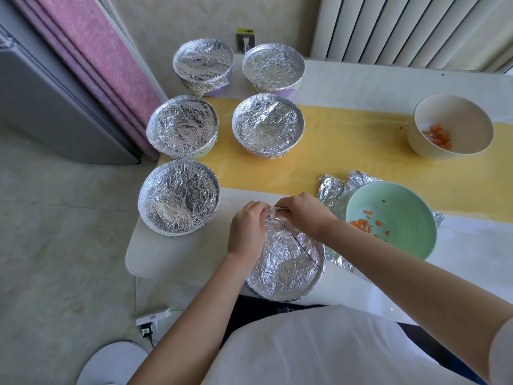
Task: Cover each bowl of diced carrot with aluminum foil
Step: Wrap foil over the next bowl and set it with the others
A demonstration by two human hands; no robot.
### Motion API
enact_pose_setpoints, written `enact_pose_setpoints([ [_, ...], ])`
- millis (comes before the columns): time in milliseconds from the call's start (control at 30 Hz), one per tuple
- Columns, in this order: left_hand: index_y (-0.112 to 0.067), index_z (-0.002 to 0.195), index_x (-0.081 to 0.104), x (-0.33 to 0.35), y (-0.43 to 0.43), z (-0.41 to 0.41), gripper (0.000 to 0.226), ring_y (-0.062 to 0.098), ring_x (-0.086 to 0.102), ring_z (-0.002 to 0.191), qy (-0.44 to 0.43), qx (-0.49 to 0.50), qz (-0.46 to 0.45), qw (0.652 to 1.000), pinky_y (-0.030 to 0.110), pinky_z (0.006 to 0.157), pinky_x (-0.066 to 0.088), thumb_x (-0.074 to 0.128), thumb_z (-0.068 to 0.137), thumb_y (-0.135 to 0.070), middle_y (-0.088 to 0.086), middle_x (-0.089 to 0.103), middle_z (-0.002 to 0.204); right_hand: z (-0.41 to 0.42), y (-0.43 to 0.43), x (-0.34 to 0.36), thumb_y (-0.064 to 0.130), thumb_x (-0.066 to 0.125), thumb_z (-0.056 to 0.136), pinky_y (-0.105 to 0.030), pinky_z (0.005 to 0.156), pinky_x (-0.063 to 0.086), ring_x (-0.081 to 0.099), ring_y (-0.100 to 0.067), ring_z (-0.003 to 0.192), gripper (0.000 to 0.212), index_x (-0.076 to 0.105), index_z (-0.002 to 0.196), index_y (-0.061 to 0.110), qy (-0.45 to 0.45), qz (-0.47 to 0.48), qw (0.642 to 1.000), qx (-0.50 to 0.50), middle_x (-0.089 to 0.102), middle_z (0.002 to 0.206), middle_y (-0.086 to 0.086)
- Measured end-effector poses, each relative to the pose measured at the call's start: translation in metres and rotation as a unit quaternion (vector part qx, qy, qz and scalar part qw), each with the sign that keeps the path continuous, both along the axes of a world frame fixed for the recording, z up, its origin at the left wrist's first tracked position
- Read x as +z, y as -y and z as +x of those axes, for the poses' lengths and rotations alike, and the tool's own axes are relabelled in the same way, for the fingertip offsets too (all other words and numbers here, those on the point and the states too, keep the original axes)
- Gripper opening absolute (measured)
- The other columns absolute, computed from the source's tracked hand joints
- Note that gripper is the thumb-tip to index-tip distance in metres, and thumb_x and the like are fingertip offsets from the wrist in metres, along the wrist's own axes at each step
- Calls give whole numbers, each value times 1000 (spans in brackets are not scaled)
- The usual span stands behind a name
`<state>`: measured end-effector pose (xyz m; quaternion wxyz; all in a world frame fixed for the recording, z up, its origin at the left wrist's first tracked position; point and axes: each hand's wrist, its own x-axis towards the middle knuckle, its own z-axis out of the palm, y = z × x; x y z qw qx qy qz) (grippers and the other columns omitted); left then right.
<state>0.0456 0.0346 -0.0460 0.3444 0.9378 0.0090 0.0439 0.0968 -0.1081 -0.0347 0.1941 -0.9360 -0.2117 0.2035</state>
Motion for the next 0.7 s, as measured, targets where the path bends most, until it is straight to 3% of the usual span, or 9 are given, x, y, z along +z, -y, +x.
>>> enact_pose_setpoints([
  [233,-4,94,68,1,1,-1,11,25,62,77,-3,4,0,1000,33,68,47,59,88,-3,9,68,89,2,-7,3,22,45,97,-40,71,51,61,-34,79,22,64,101,12,-8,-31,999,20,66,86,-14],
  [333,-4,95,67,2,0,-2,11,27,62,79,-10,9,-1,1000,36,69,49,58,89,-3,9,67,91,2,-10,4,12,45,95,-33,61,42,60,-34,79,21,65,100,12,8,-42,999,27,66,85,-15],
  [433,-5,99,64,3,1,-4,13,29,61,81,-23,0,14,1000,39,69,49,53,93,-9,9,65,95,2,-8,3,12,45,95,-31,61,38,60,-34,80,22,66,101,13,16,-42,998,31,66,87,-15],
  [533,-7,103,56,6,3,-6,15,27,59,81,-45,-12,51,998,33,64,40,46,97,-16,6,62,99,1,-5,1,18,44,98,-37,70,49,63,-34,85,23,65,104,13,-3,-2,1000,25,68,92,-14],
  [633,-8,102,53,7,2,-7,14,26,58,80,-51,-3,59,997,29,61,34,43,98,-17,5,61,98,-5,1,4,17,44,98,-34,83,44,61,-31,100,29,58,122,8,-21,47,999,3,67,110,-14],
  [700,-8,104,52,7,2,-7,15,26,58,82,-60,2,61,996,29,62,34,42,98,-18,5,61,100,-7,6,2,13,42,99,-30,83,41,61,-30,101,31,55,127,7,-24,64,998,-8,66,113,-15],
])
